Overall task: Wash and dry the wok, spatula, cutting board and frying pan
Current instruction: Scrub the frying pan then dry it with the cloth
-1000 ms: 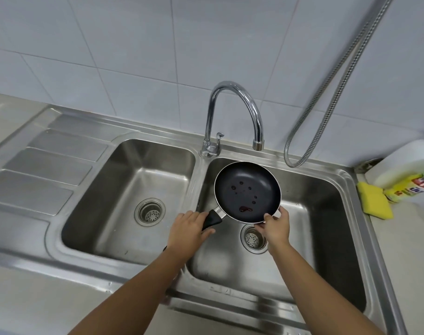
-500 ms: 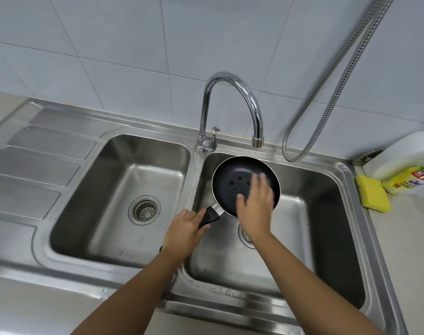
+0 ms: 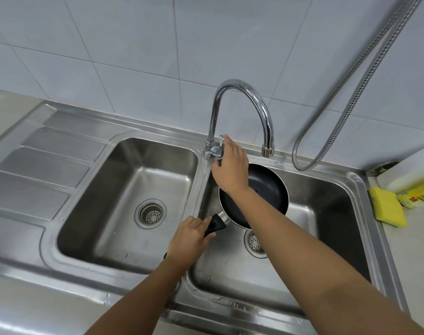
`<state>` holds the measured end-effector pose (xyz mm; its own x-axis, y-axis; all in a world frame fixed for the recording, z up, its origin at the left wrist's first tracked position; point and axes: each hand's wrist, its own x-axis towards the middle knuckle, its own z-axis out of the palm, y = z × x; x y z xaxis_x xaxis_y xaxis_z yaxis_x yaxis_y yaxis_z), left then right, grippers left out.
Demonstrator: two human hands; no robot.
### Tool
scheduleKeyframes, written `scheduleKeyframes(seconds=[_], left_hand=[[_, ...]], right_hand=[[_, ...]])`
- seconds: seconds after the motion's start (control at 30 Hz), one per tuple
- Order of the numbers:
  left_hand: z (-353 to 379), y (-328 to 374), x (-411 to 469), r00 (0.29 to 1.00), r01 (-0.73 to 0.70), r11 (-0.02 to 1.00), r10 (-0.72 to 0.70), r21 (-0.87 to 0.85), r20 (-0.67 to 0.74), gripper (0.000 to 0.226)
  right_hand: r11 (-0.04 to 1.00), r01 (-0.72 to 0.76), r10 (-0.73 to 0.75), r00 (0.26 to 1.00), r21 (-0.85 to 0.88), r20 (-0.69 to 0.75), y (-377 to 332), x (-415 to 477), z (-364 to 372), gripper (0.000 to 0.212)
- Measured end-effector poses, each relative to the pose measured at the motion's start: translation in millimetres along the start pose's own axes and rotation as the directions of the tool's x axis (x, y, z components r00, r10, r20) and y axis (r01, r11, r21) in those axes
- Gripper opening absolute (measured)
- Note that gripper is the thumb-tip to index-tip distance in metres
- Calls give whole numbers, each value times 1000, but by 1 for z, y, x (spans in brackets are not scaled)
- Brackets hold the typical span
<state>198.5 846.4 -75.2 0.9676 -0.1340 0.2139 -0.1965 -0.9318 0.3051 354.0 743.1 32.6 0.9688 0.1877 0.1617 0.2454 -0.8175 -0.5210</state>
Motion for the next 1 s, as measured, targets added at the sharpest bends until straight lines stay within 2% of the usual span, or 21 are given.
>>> scheduleKeyframes(seconds=[0.23, 0.33, 0.57, 0.7, 0.87, 1.0], left_hand=[[-1, 0, 0, 1000, -26, 1000, 26, -1, 1, 46], [-1, 0, 0, 999, -37, 999, 37, -15, 9, 43], [1, -1, 0, 999, -52, 998, 52, -48, 6, 46], [0, -1, 0, 999, -35, 997, 35, -65, -1, 45], [-1, -1, 0, 1000, -29, 999, 29, -44, 0, 53], [-2, -1, 0, 999, -32, 999, 32, -28, 3, 47]], right_hand=[[997, 79, -78, 994, 9, -74, -4, -16, -1, 54], [996, 83, -83, 997, -43, 12, -7, -39, 8, 64], [963, 37, 6, 987, -269, 159, -8, -59, 22, 85], [951, 48, 7, 984, -305, 178, -1, -59, 22, 88], [952, 56, -1, 984, -301, 178, -2, -58, 24, 88], [954, 43, 12, 983, -297, 181, -4, -58, 27, 88]])
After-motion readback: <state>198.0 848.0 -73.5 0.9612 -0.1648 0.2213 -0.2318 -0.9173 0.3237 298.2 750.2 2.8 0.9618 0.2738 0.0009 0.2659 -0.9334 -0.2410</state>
